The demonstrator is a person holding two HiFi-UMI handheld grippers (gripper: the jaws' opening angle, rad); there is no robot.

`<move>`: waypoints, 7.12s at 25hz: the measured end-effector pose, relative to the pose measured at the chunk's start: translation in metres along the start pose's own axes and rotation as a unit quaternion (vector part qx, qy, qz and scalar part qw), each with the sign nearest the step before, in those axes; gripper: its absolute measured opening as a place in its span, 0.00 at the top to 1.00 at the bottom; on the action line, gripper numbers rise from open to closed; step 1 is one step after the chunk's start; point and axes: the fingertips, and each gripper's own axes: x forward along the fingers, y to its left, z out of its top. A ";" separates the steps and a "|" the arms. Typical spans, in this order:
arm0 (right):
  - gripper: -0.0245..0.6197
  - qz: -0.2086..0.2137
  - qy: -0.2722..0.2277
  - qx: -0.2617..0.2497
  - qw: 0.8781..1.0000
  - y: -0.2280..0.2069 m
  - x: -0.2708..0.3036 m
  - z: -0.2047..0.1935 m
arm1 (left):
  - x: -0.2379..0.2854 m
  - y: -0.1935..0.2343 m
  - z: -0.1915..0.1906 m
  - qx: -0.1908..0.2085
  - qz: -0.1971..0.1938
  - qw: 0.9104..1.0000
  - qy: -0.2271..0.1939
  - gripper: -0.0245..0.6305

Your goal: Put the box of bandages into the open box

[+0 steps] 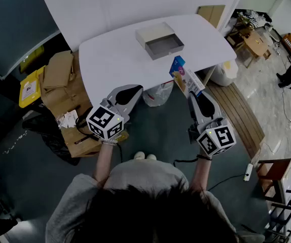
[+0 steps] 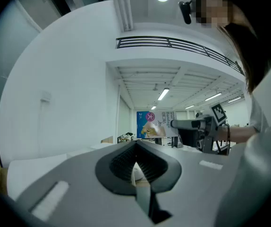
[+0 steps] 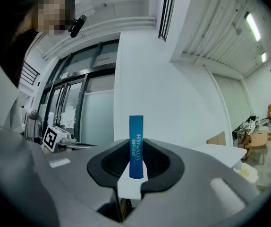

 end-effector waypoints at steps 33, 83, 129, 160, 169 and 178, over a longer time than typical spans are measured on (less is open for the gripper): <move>0.82 -0.005 0.015 0.027 1.000 -0.063 0.020 -0.015 | 0.058 0.006 -0.020 -0.043 -0.003 0.999 0.010 0.97; 0.82 0.052 0.070 0.074 0.993 -0.233 0.224 -0.044 | 0.245 0.151 -0.051 -0.118 0.042 0.992 0.016 0.97; 0.82 0.238 0.277 0.145 0.919 -0.261 0.355 -0.142 | 0.264 0.235 -0.128 -0.219 0.191 0.955 0.053 0.97; 0.82 0.263 0.505 0.245 0.785 -0.264 0.388 -0.241 | 0.286 0.240 -0.185 -0.267 0.177 0.943 0.090 0.97; 0.82 0.250 0.545 0.288 0.747 -0.268 0.397 -0.259 | 0.292 0.238 -0.193 -0.274 0.178 0.940 0.094 0.97; 0.82 0.227 0.572 0.319 0.721 -0.270 0.404 -0.270 | 0.289 0.242 -0.198 -0.280 0.178 0.939 0.094 0.97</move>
